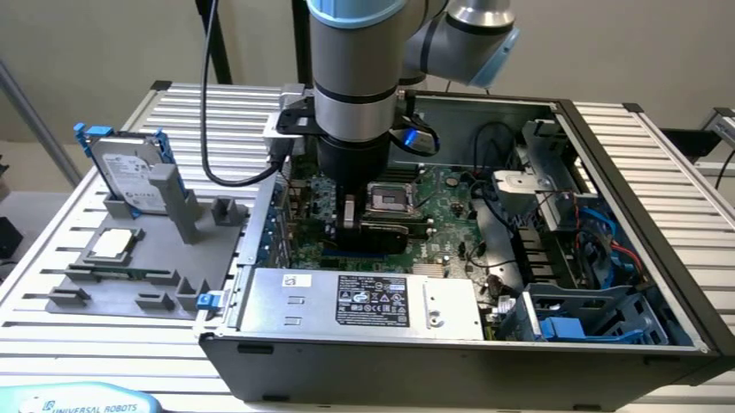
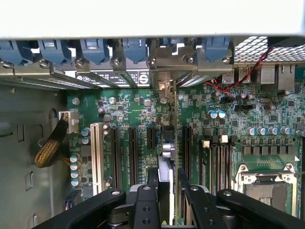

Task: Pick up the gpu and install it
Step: 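Insert the gpu into the slot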

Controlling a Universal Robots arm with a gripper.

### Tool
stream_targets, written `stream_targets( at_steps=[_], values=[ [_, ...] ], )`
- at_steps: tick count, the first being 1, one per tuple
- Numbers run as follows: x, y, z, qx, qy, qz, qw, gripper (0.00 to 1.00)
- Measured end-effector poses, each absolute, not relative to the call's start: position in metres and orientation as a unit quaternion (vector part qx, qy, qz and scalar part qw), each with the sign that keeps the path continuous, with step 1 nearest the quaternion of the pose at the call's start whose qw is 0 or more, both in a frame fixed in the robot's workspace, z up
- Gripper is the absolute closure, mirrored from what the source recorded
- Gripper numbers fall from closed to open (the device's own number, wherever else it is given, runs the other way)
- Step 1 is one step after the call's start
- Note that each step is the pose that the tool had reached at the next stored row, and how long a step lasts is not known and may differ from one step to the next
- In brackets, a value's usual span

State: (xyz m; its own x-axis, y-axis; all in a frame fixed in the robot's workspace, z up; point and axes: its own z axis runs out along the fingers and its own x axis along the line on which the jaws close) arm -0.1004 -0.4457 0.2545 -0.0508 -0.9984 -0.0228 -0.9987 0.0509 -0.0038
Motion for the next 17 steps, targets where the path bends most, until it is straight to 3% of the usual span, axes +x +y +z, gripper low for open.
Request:
stream_targets(
  at_steps=[17],
  values=[
    [-0.1014, -0.4441, 0.2539, -0.689, 0.725, 0.006, 0.010, 0.73]
  ],
)
